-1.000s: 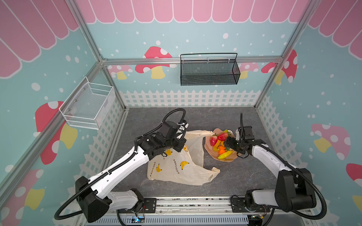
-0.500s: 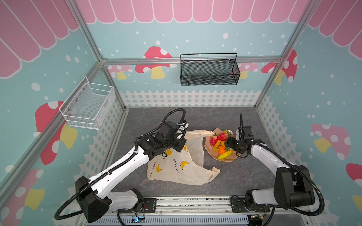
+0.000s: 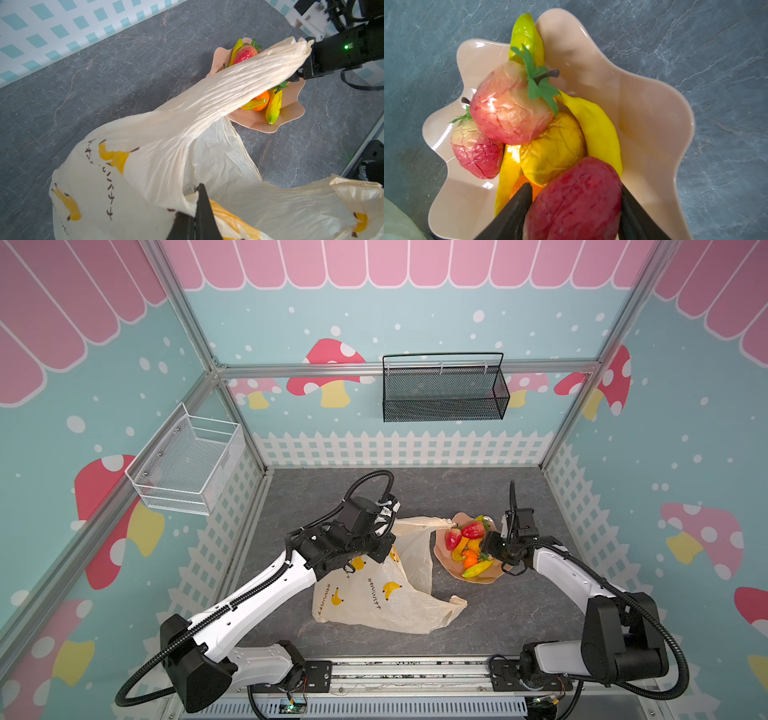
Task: Place the fruits into the plastic bag
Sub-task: Pick up the fruit from the plate.
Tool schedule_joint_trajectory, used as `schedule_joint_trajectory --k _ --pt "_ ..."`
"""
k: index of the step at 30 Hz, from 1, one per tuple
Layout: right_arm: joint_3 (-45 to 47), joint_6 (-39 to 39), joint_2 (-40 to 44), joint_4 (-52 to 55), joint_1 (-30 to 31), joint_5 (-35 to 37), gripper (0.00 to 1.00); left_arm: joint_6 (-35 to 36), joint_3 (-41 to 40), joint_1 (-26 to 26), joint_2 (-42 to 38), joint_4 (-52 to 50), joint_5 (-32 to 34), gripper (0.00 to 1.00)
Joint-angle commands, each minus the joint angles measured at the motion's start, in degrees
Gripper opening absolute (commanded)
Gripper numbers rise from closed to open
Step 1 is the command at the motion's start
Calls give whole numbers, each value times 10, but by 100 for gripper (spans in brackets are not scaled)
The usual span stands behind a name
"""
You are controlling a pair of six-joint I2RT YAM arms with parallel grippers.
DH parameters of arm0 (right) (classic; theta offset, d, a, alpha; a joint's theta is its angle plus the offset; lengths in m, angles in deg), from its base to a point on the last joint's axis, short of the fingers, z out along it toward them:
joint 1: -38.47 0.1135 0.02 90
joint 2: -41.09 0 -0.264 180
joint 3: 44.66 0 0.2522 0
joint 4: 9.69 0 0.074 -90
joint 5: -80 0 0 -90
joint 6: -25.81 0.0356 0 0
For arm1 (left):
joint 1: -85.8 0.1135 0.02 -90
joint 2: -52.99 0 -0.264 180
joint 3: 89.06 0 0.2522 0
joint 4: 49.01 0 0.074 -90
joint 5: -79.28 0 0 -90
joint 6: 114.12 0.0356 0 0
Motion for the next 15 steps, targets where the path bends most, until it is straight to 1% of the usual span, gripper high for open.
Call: schedule_joint_trajectory --k 1,5,8,15 --pt "-6 -5 23 16 -4 11 60 -4 -5 -3 6 13 -10 0" --pt "-23 -11 45 30 -4 15 60 -3 -4 -3 8 13 -14 0" --pt "-40 -23 67 37 -4 4 59 -3 -4 -3 8 13 -14 0" --pt "-54 -68 137 7 -4 -54 57 -5 -3 -4 11 13 -17 0"
